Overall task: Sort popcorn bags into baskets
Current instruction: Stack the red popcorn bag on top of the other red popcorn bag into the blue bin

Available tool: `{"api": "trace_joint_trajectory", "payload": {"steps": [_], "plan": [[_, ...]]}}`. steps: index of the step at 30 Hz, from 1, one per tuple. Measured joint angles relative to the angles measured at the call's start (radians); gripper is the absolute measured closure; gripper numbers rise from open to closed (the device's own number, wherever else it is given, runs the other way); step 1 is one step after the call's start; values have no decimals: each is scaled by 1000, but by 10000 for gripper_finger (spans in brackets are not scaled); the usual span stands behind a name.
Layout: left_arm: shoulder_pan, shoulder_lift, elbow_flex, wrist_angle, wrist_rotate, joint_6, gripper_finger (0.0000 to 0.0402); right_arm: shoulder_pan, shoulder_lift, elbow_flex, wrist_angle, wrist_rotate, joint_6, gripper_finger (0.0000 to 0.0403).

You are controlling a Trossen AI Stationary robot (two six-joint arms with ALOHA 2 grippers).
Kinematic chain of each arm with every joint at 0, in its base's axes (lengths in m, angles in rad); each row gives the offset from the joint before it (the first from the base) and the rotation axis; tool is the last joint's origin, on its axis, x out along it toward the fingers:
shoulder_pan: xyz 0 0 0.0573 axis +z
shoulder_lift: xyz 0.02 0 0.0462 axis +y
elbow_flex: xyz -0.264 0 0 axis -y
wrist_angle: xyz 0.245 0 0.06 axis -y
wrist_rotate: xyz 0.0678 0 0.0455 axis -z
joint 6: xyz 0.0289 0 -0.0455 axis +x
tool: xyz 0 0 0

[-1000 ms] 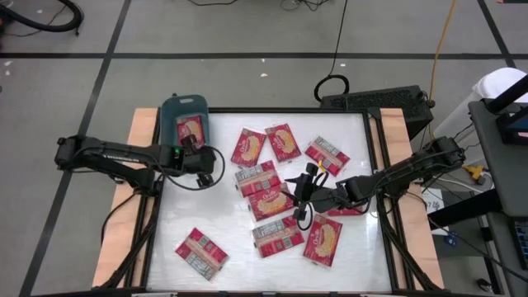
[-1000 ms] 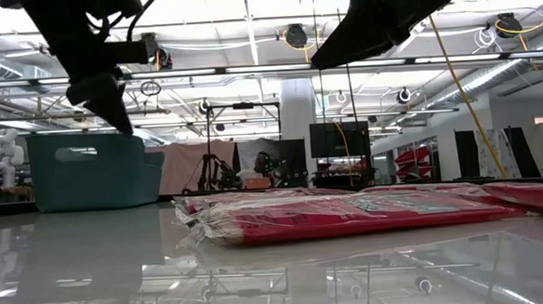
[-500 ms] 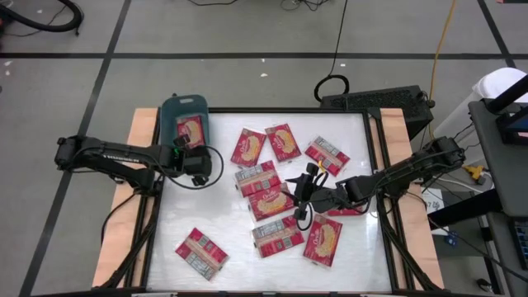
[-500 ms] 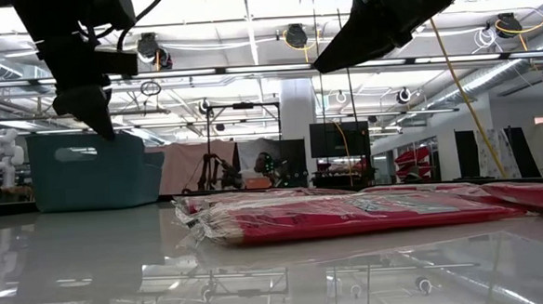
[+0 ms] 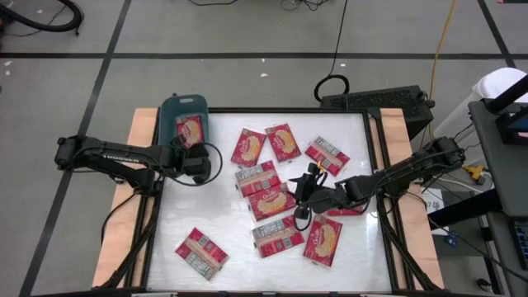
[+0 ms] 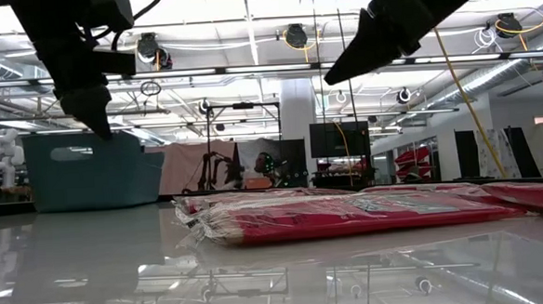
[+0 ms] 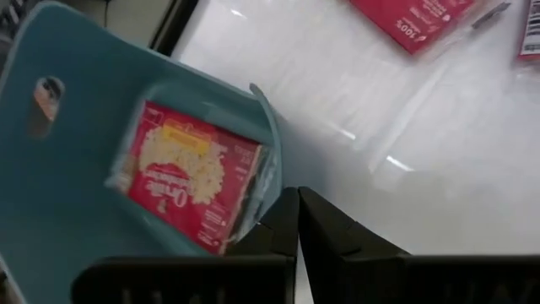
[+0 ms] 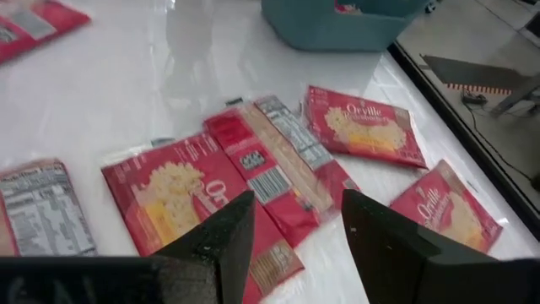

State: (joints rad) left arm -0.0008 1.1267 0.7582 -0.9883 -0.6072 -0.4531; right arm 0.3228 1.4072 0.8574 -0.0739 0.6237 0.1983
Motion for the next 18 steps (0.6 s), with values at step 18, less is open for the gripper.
{"api": "trace_joint_trajectory", "payload": {"steps": [18], "plan": [[-127, 4, 54, 363, -28, 51, 396, -444, 88, 148, -287, -321, -296, 197]]}}
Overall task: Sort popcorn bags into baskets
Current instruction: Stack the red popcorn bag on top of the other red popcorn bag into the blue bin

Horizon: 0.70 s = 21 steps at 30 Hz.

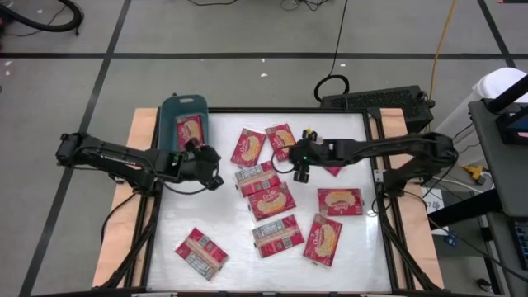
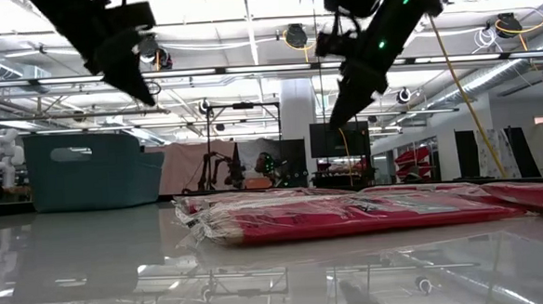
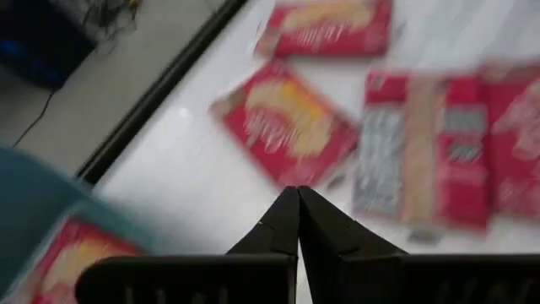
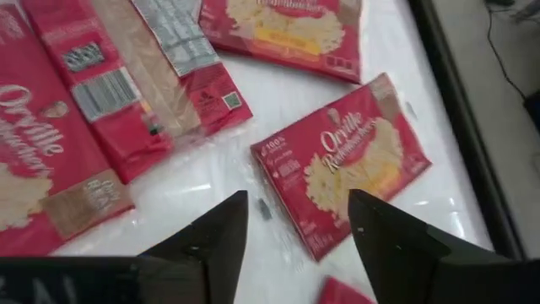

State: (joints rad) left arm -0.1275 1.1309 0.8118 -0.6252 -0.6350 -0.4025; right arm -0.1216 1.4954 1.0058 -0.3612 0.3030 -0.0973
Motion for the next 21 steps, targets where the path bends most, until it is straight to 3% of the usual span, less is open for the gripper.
{"api": "trace_joint_trajectory", "payload": {"steps": [3, 10, 16, 21], "plan": [[-14, 4, 0, 79, -2, 38, 397, -11, 71, 0, 70, -69, -22, 173], [-35, 52, 0, 164, -1, 38, 383, -10, 214, -1, 164, -72, -112, 127], [-53, 110, 0, 207, 6, 40, 397, -11, 279, -1, 182, -62, -155, 122], [-56, 146, 0, 243, 6, 43, 388, -19, 307, -2, 241, 27, -182, 122]]}}
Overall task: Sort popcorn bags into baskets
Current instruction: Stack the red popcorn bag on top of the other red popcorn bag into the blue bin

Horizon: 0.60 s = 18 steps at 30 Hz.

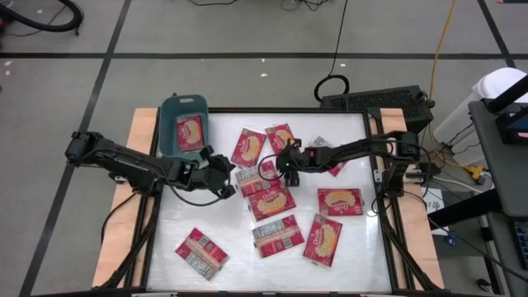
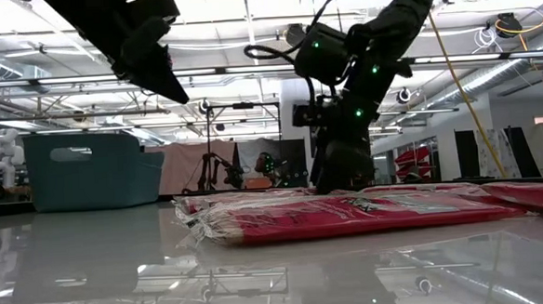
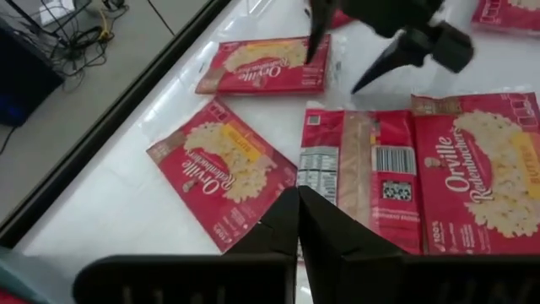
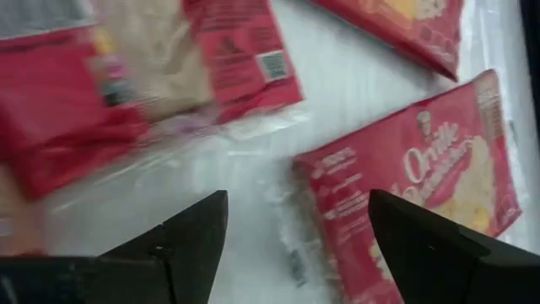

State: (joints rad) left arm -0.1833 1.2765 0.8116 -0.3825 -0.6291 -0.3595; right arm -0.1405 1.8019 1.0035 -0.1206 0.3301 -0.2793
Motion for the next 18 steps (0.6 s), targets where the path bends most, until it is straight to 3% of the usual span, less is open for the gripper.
{"api": "trace_joint_trajectory", "payload": {"steps": [5, 9, 18], "plan": [[0, 10, 0, 23, 0, 5, 377, -27, 28, 1, 18, -7, 5, 127], [0, 9, 0, 52, 0, 37, 376, -39, 45, 1, 46, -15, 6, 156], [0, 9, 0, 56, 0, 43, 376, -43, 53, -1, 81, -20, 5, 318]]}}
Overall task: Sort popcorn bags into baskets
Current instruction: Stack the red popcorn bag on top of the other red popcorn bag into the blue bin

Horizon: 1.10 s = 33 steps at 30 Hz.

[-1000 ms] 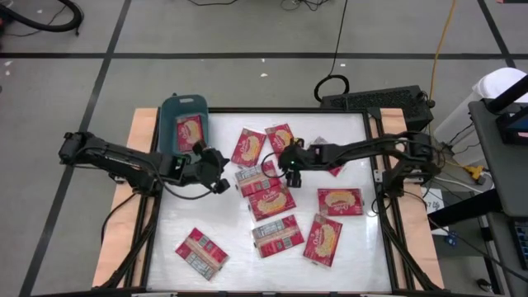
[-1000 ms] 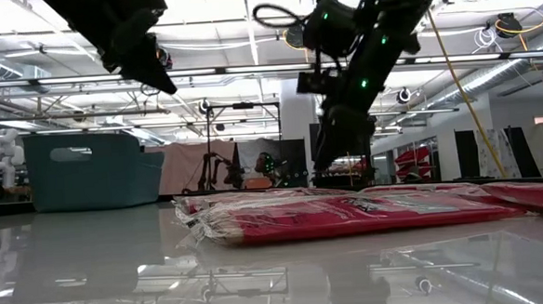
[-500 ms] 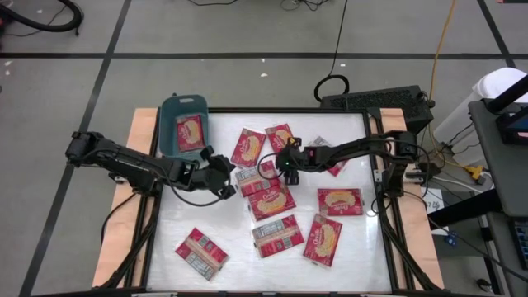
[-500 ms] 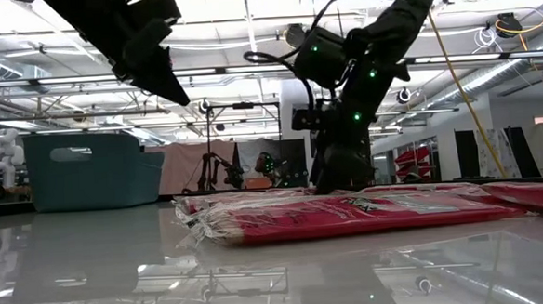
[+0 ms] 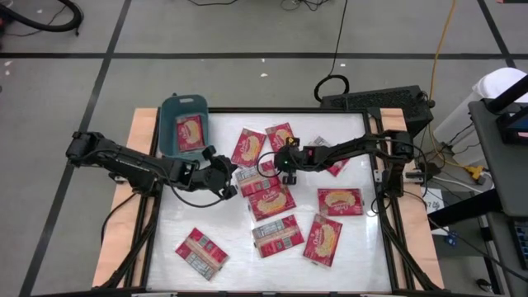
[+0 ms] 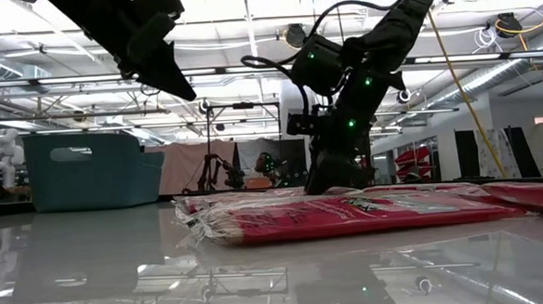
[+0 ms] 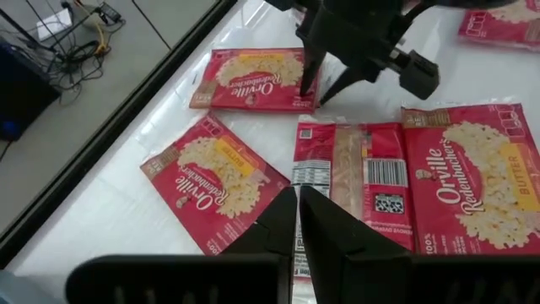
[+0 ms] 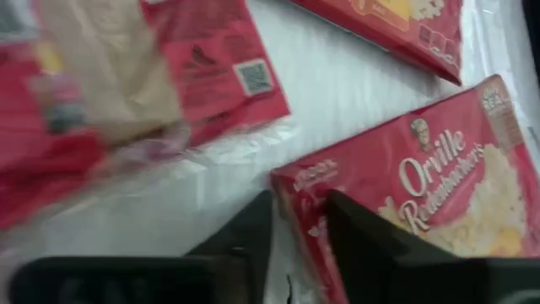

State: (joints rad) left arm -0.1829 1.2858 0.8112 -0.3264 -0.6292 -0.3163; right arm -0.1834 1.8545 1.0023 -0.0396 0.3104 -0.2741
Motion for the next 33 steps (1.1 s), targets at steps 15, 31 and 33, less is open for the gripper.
{"api": "trace_joint_trajectory", "payload": {"steps": [15, 31, 33], "plan": [[1, 118, 0, 191, 7, 190, 371, 0, -99, -1, -3, -12, 35, 402], [139, 455, 0, 704, 99, 644, 170, 29, -310, -1, -160, -168, 162, 403], [156, 486, -1, 782, 101, 695, 155, 42, -325, -1, -168, -187, 173, 403]]}}
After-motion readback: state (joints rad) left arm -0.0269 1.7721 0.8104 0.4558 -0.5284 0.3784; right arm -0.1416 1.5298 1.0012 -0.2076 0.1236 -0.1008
